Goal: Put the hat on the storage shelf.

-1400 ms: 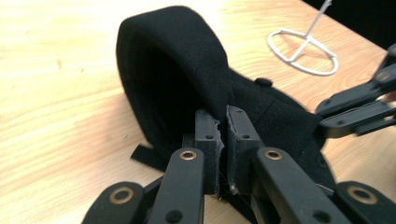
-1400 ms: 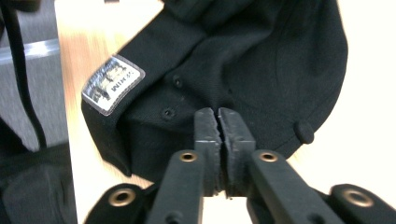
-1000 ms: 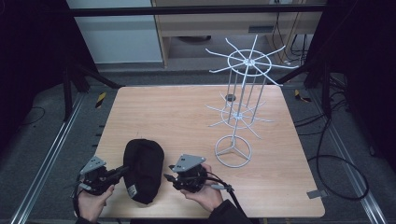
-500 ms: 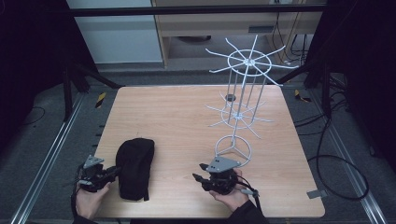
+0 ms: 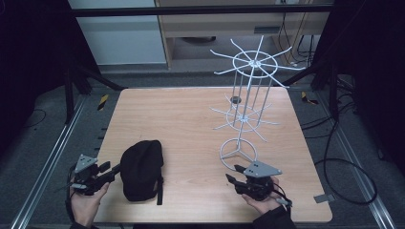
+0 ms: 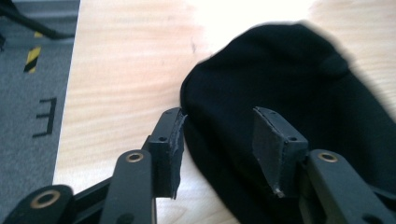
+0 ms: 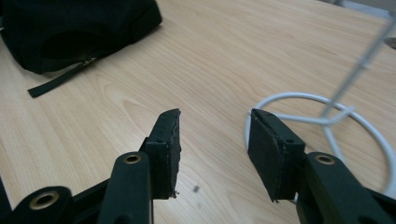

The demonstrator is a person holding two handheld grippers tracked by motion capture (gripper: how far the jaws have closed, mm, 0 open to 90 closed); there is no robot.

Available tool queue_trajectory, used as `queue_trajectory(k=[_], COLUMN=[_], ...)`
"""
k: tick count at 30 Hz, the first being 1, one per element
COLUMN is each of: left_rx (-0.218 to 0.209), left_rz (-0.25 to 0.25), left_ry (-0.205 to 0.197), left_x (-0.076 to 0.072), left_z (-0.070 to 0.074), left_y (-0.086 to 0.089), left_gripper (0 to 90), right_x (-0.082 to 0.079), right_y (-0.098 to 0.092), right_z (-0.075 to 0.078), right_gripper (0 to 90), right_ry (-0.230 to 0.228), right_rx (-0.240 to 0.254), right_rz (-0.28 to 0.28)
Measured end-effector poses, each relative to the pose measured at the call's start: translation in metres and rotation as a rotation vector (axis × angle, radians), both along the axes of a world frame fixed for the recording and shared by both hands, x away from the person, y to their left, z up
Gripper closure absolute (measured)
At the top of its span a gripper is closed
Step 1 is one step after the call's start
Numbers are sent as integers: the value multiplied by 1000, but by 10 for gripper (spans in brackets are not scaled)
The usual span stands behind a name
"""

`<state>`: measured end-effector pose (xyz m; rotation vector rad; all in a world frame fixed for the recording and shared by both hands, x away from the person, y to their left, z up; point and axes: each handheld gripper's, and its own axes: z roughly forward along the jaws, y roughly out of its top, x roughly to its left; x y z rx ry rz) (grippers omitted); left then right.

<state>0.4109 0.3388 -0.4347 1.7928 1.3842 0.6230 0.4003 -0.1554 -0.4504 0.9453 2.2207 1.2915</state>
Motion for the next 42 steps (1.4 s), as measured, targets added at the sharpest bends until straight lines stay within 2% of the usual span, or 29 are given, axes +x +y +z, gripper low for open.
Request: queue_trajectory(k=[4,10,18,22,26,31,37,39,42], left_rx=[-8,6,46,77,116,147,115,99,89], left_rz=[-26,-91,-149,-149,-146,-123,-129,-122,-99], left_ry=[-26,-37,-7,20,91,155,193,188,174], left_x=[-3,-4,5,14,23,30,35,35,34], left_z=[16,35,45,43,31,17,8,7,8], left_y=[-6,-20,-51,-63,-72,-71,-68,-66,-62], left_gripper=[496,453,441,441,443,488,654,728,781], right_x=[-3,-1,3,4,5,6,7,7,8], right_y=[-19,-44,-60,-62,-61,-62,-61,-61,-62], right_z=[-1,-4,-8,-9,-9,-10,-12,-12,-13], right_gripper=[503,490,475,466,459,455,453,454,454], right_ry=[-2,4,28,31,37,43,52,52,55], right_rx=[10,12,12,5,2,0,-14,-18,-20], right_rz=[-50,-134,-188,-194,-197,-193,-187,-188,-189])
